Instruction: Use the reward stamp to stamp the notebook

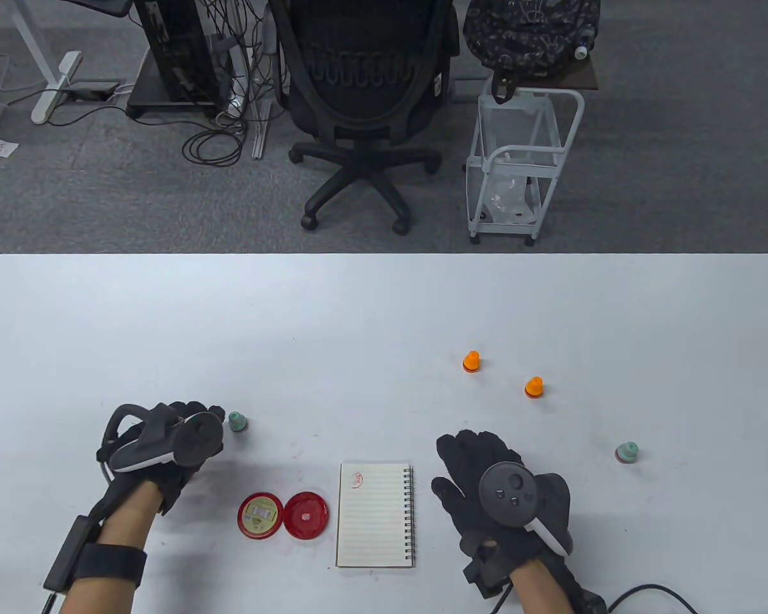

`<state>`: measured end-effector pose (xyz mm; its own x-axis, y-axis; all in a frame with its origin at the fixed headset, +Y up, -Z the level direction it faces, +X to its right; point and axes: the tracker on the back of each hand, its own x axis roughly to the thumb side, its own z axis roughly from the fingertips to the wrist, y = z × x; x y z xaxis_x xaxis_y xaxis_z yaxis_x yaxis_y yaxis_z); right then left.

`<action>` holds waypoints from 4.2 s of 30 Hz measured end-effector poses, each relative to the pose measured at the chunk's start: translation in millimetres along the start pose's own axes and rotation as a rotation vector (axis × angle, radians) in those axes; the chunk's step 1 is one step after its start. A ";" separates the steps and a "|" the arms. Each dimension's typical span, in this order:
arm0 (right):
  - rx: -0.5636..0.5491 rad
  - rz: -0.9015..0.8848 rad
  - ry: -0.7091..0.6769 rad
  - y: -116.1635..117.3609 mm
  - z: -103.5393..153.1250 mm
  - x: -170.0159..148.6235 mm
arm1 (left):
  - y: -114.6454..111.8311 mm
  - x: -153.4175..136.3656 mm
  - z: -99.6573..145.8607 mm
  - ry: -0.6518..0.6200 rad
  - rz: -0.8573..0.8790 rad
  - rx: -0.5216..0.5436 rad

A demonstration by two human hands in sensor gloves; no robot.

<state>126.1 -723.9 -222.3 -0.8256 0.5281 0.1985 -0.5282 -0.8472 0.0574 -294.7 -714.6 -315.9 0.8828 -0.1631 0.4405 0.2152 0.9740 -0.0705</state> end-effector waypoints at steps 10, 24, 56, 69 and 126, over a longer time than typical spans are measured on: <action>0.005 -0.004 0.008 -0.5 -0.3 -1.1 | -12.3 17.6 -48.7 0.039 -0.065 -0.098; 0.017 0.018 -0.034 4.2 -1.1 2.8 | 35.4 41.7 -30.0 -0.047 -0.153 0.065; 0.144 -0.415 -0.216 61.2 5.9 54.5 | -8.4 153.2 51.0 -0.174 1.064 0.549; 0.170 -0.556 -0.171 55.3 2.6 46.2 | -12.1 154.8 51.8 -0.184 1.208 0.539; 0.089 0.240 -0.001 25.7 -2.5 5.5 | -17.2 151.9 39.3 -0.221 0.201 0.157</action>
<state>107.5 -742.6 -222.1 -0.9251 0.3110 0.2177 -0.2971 -0.9501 0.0948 -180.7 -750.0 -212.6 0.7857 0.0555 0.6161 -0.0362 0.9984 -0.0438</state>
